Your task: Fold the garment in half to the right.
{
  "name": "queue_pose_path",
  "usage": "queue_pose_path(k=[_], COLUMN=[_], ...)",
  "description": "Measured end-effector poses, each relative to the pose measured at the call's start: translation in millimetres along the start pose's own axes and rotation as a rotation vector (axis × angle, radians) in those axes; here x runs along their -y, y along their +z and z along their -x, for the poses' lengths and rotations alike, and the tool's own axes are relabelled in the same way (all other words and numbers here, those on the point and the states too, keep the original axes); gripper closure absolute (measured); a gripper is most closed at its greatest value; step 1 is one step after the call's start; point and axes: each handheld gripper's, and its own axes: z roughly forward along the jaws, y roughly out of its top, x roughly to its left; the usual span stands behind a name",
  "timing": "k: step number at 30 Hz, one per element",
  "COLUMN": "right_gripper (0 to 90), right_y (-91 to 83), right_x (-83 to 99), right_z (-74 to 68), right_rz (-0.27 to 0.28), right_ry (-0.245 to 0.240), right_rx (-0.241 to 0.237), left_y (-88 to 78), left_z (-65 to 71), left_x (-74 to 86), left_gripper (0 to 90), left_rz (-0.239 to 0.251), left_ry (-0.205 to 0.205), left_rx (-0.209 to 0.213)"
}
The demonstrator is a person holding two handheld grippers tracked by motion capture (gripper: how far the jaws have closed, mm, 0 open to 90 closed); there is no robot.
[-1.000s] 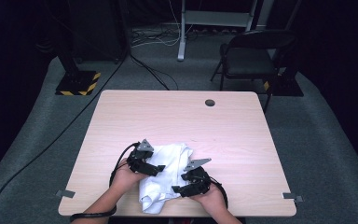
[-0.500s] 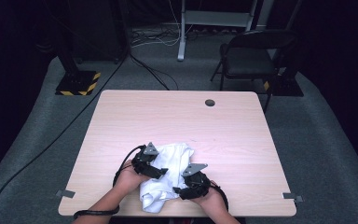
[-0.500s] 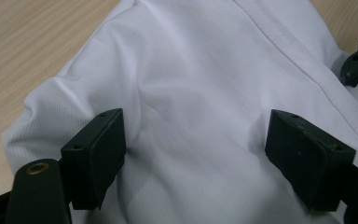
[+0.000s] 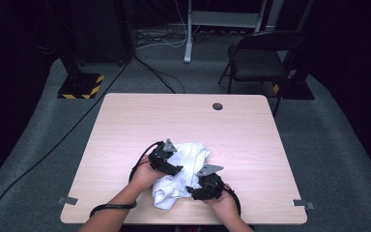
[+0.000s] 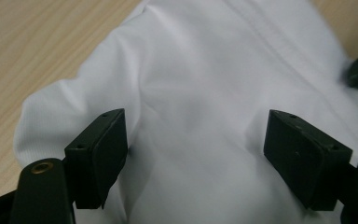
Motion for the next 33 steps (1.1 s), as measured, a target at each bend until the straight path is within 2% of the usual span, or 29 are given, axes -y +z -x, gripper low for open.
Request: queue_pose_path(k=[2,6,8,10,13,18,20,25,29,31,33], right_gripper=[31.4,27.5,26.0,24.9,24.9,24.7,24.7,24.7,24.7,26.5,29.0], right_y=[0.2,-0.1,-0.9,-3.4,-8.8,-9.4,-2.0,4.0,4.9,3.7,-0.5], right_x=[-0.3,-2.4,-3.5,-5.6,-9.6,-11.8,-9.7,-9.2,-9.3,-11.1,-12.8], right_z=[0.0,1.8,3.3,4.5,5.5,6.6,6.3,6.1,6.7,8.5,11.8], right_rz=[-0.002,-0.015,-0.017,-0.017,0.002,0.007,-0.017,-0.034,-0.034,-0.041,-0.013], right_ry=[-0.001,0.018,0.044,0.061,0.072,0.079,0.062,0.026,0.01,0.02,0.072], right_rx=[-0.001,-0.021,-0.028,-0.031,-0.031,-0.044,-0.05,-0.044,-0.045,-0.049,-0.072], left_y=[-13.9,-47.8,-61.5,-70.5,-80.1,-83.8,-80.3,-68.0,-65.1,-63.4,-61.8], left_z=[4.5,15.1,18.6,22.4,30.0,35.0,38.0,41.5,42.7,44.2,47.1], left_x=[0.9,10.1,17.8,25.6,35.5,43.3,48.0,59.3,64.9,66.8,67.9], left_gripper=[19.9,18.6,18.7,18.6,19.1,19.0,19.1,19.1,19.1,19.4,19.4], left_rz=[0.025,0.079,0.09,0.092,0.11,0.128,0.119,0.063,0.075,0.077,0.08], left_ry=[0.0,0.039,0.029,0.018,0.03,0.018,0.032,0.038,0.042,0.053,0.075], left_rx=[0.023,0.042,0.058,0.078,0.087,0.109,0.132,0.14,0.136,0.125,0.108])
